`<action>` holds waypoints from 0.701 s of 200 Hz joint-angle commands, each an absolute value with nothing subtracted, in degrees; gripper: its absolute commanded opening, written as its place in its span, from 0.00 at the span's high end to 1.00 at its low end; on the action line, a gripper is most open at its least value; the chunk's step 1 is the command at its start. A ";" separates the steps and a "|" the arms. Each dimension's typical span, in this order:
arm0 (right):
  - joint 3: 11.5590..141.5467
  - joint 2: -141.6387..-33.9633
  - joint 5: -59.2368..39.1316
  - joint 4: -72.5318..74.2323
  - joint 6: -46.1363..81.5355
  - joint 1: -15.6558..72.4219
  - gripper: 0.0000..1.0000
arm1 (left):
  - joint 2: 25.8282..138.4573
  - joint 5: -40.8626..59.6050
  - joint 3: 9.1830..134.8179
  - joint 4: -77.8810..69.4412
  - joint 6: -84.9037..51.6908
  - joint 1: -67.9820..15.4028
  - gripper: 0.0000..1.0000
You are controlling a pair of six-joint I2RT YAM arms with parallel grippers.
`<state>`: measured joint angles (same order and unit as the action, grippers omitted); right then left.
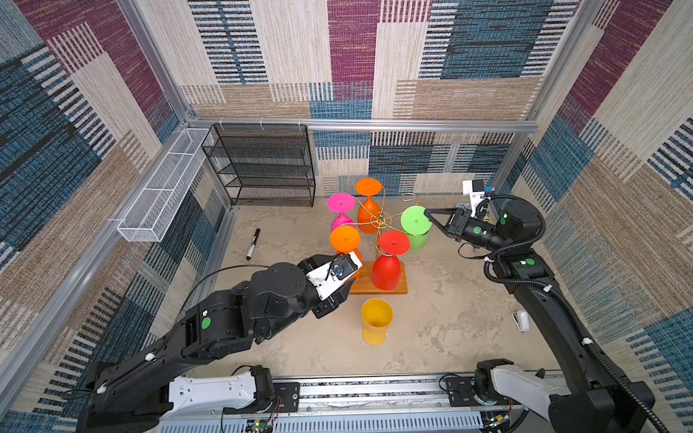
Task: Take the wine glass off the wine glass rack
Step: 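Close the right gripper on the green glass's foot at the rack top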
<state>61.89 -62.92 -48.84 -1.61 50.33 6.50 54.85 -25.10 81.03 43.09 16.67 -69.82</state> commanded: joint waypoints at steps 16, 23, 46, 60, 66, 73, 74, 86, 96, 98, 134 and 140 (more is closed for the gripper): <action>62.83 -61.03 -49.62 -2.38 49.94 6.15 1.00 | 54.14 -24.71 80.29 41.80 17.84 -69.70 0.43; 62.84 -60.63 -49.42 -3.01 49.68 6.13 1.00 | 54.06 -24.70 80.29 41.79 17.91 -69.70 0.43; 62.85 -59.53 -48.96 -5.26 48.60 6.06 1.00 | 53.91 -24.61 79.94 41.53 17.94 -69.66 0.43; 62.58 -58.83 -48.89 -6.09 48.30 5.98 1.00 | 53.82 -24.61 79.74 41.46 17.93 -69.66 0.43; 62.43 -58.57 -48.82 -6.46 48.17 5.98 1.00 | 53.73 -24.60 79.65 41.46 17.94 -69.64 0.43; 62.25 -58.21 -48.78 -6.66 48.16 5.98 1.00 | 53.63 -24.52 79.55 41.40 17.97 -69.61 0.43; 62.24 -58.16 -48.74 -6.71 48.16 5.98 1.00 | 53.67 -24.52 79.54 41.40 17.91 -69.61 0.43; 61.89 -57.60 -48.65 -7.03 48.15 5.98 1.00 | 53.49 -24.46 79.30 41.32 17.84 -69.53 0.43; 61.55 -57.19 -48.57 -7.03 48.16 5.97 1.00 | 53.42 -24.44 79.19 41.22 17.90 -69.52 0.43; 61.42 -57.10 -48.66 -7.03 48.21 5.93 1.00 | 53.39 -24.43 79.15 41.27 17.86 -69.52 0.43; 59.61 -56.04 -49.44 -6.14 49.01 5.98 1.00 | 53.34 -24.17 79.01 41.14 17.74 -69.49 0.43; 59.25 -55.95 -49.68 -5.85 49.30 5.98 1.00 | 53.40 -24.08 79.01 41.07 17.69 -69.45 0.43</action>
<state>60.10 -56.58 -48.86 -7.42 48.56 5.93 53.47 -25.06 79.18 42.68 16.67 -69.52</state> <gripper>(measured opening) 0.054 0.571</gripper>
